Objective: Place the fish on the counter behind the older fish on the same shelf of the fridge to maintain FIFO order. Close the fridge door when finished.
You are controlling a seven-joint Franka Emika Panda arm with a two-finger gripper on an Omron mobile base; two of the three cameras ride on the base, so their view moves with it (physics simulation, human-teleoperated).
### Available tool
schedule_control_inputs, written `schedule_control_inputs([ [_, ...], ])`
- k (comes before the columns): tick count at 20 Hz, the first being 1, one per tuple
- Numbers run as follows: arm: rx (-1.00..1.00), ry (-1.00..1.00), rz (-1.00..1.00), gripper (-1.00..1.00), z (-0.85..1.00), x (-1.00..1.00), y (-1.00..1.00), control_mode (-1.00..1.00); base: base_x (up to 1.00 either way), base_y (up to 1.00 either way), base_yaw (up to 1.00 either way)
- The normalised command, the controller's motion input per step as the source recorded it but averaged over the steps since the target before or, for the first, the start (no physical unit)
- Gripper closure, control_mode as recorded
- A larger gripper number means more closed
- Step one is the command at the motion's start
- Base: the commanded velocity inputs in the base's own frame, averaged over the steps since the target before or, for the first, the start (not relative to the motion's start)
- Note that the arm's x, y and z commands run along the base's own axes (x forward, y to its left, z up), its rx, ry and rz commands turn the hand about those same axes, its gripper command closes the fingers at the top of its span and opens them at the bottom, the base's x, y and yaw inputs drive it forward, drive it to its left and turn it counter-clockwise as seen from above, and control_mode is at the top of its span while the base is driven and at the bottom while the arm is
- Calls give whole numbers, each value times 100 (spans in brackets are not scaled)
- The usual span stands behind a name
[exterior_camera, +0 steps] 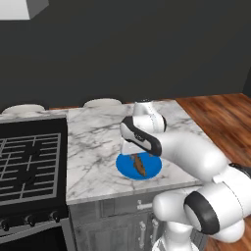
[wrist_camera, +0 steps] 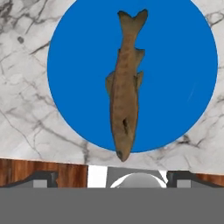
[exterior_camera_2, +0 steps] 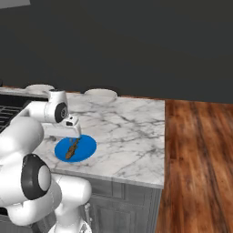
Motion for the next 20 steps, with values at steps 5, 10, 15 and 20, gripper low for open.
schedule_control_inputs([
  [5, 0, 0, 2, -100, -21, 18, -17, -100, 0, 0, 0],
  [10, 0, 0, 2, -100, -36, 29, -12, -100, 0, 0, 0],
  [15, 0, 2, 0, -100, -42, 29, 0, -100, 0, 0, 0],
  [20, 0, 0, 0, -100, -27, 4, 0, -100, 0, 0, 0],
])
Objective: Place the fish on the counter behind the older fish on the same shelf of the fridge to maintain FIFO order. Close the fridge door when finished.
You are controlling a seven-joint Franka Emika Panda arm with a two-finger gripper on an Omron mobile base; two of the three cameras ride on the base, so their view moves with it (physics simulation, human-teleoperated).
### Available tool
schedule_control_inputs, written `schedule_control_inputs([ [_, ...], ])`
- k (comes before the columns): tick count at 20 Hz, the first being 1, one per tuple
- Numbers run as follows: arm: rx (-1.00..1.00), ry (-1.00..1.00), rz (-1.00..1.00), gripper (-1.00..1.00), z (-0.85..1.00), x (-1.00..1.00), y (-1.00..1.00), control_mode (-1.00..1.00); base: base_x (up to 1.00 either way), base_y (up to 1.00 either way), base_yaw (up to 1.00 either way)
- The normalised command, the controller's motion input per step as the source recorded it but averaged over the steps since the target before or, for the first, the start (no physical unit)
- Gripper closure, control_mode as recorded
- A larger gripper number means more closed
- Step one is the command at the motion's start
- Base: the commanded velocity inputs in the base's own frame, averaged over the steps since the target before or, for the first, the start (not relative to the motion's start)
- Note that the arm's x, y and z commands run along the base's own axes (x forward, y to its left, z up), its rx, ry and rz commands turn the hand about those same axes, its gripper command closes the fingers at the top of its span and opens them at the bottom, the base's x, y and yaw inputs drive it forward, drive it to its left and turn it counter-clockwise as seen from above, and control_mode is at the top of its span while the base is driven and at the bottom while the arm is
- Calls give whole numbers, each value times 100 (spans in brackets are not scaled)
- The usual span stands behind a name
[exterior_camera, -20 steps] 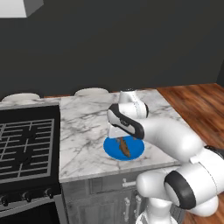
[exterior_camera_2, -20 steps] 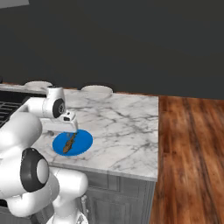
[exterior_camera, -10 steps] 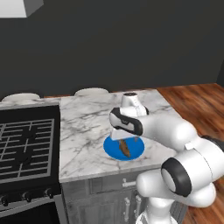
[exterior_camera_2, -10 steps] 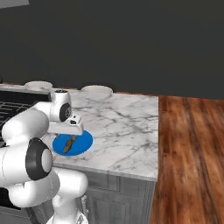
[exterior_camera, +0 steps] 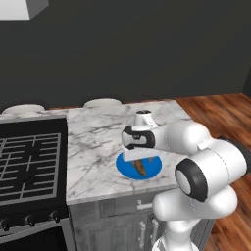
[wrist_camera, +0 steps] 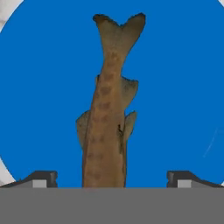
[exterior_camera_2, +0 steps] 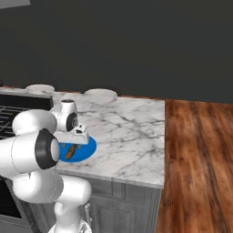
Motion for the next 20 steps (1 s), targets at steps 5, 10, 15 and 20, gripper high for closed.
schedule_control_inputs([
  [5, 0, 0, 0, -100, -21, 0, 9, -100, 0, 0, 0],
  [10, 0, 0, 0, -100, -23, 0, 12, -100, 0, 0, 0],
  [15, 0, 4, 0, 100, -27, 0, 6, -100, 0, 0, 0],
  [20, 0, 11, 0, 100, -28, 0, 0, -100, 0, 0, 0],
])
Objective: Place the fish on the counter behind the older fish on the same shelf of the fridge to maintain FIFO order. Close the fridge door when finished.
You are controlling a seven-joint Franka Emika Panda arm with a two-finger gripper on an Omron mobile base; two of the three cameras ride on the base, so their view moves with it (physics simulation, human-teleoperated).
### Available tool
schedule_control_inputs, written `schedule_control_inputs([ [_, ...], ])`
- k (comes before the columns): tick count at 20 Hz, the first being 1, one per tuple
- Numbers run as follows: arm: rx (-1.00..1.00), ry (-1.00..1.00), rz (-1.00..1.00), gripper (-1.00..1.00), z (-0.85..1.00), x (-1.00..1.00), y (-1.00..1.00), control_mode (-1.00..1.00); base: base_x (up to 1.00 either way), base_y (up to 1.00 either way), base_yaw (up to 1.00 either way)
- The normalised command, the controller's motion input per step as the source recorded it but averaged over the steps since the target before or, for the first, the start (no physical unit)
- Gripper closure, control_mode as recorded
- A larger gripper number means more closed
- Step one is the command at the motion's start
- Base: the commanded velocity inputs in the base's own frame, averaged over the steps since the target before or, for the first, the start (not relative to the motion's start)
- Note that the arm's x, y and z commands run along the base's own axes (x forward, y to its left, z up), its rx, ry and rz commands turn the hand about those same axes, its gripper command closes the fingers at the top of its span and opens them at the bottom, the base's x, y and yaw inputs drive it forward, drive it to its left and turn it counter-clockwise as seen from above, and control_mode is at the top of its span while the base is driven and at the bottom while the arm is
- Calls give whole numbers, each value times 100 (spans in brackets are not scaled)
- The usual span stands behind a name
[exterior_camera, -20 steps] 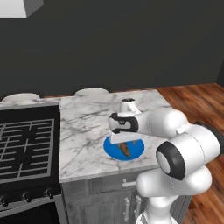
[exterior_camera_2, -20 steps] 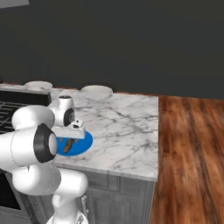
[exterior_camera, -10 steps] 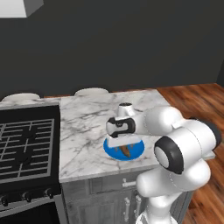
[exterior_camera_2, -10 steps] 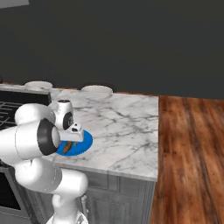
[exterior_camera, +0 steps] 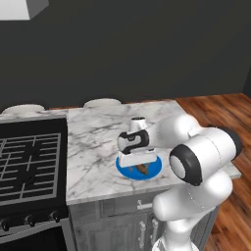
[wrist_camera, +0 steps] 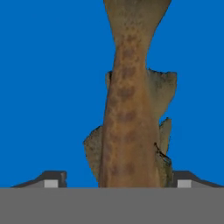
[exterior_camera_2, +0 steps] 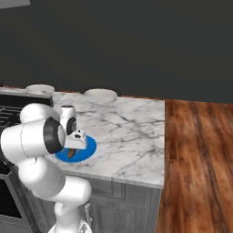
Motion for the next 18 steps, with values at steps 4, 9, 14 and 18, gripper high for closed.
schedule_control_inputs([
  [4, 0, 0, 0, 100, -13, 0, 0, -100, 0, 0, 0],
  [9, 0, -11, 0, 100, 33, -16, -9, -100, 0, 0, 0],
  [14, 0, -22, 0, 100, 88, -26, -12, -100, 0, 0, 0],
  [18, 0, -30, 0, 100, 100, -44, -19, -100, 0, 0, 0],
])
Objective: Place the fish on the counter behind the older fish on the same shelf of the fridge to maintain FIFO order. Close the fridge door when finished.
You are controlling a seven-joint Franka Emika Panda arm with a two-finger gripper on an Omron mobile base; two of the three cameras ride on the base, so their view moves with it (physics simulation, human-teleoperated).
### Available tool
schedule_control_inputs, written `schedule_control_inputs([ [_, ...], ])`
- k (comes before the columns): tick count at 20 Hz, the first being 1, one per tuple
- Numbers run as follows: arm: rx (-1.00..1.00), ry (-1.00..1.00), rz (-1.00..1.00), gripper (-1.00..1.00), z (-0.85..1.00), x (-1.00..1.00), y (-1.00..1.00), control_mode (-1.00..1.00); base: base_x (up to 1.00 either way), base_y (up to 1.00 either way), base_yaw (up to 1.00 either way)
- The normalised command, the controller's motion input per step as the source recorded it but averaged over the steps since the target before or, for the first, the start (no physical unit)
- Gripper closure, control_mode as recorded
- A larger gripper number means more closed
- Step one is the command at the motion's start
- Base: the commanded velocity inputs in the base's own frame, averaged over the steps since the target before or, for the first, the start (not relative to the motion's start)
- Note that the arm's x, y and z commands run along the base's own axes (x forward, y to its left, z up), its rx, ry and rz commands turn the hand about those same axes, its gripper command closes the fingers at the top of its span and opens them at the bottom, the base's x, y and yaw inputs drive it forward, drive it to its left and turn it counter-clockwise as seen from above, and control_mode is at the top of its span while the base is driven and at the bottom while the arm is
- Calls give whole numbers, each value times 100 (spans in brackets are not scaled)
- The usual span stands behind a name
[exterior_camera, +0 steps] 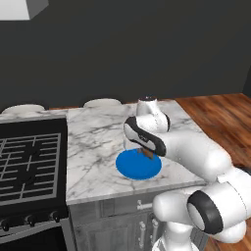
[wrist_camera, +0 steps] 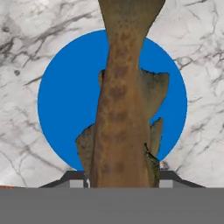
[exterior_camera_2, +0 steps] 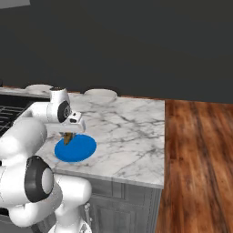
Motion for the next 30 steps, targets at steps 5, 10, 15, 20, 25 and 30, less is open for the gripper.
schedule_control_inputs([
  [5, 0, -26, 0, 100, 94, -38, -28, -100, 0, 0, 0],
  [10, 0, -13, 0, 100, 39, -27, -23, -100, 0, 0, 0],
  [15, 0, 0, 0, 100, 0, 0, 1, -100, 0, 0, 0],
  [20, 0, -5, -3, 100, 0, -41, -10, -100, 0, 0, 0],
  [25, 0, 0, -4, 100, 0, -16, -4, 100, -64, -30, -27],
  [30, 0, 0, 0, 100, 0, 0, 0, 100, -36, -16, -50],
])
